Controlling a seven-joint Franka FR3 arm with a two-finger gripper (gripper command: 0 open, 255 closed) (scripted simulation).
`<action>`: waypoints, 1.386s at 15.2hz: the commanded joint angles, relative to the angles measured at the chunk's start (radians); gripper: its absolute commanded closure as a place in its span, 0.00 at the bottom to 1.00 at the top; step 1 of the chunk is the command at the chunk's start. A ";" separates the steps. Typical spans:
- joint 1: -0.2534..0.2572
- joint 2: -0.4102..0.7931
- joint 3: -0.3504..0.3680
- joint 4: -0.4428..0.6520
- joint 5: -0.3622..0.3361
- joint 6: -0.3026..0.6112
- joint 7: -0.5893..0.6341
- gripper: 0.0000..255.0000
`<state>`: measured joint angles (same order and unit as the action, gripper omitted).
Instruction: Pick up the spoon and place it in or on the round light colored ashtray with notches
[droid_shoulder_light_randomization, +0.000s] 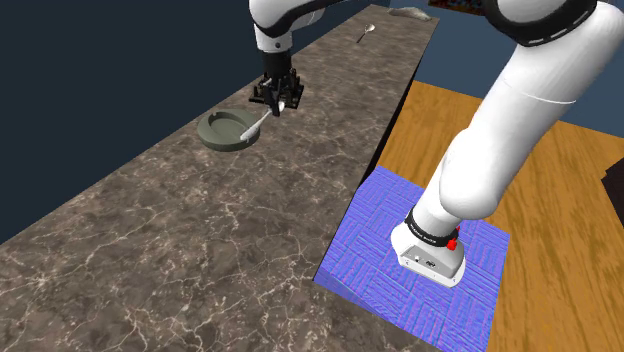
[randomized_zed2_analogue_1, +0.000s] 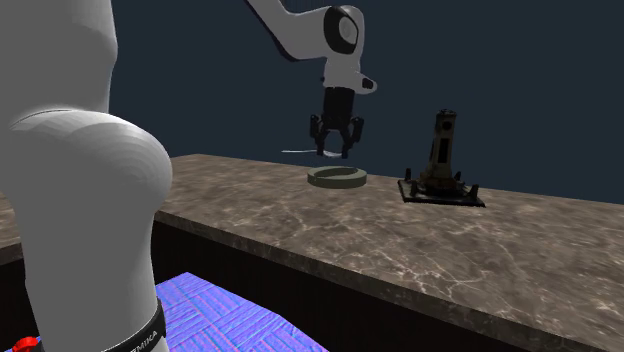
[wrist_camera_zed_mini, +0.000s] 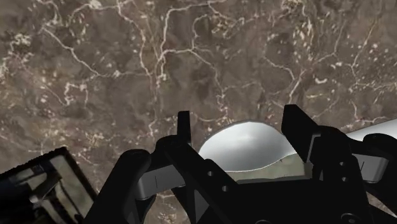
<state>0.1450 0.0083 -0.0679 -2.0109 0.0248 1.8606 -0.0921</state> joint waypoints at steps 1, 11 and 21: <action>0.000 0.081 0.000 0.109 0.006 -0.028 -0.001 1.00; -0.009 0.485 0.006 0.683 0.028 -0.199 0.003 1.00; -0.008 0.505 0.007 0.580 0.030 -0.075 -0.002 1.00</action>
<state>0.1360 0.5118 -0.0611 -1.4215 0.0548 1.7732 -0.0953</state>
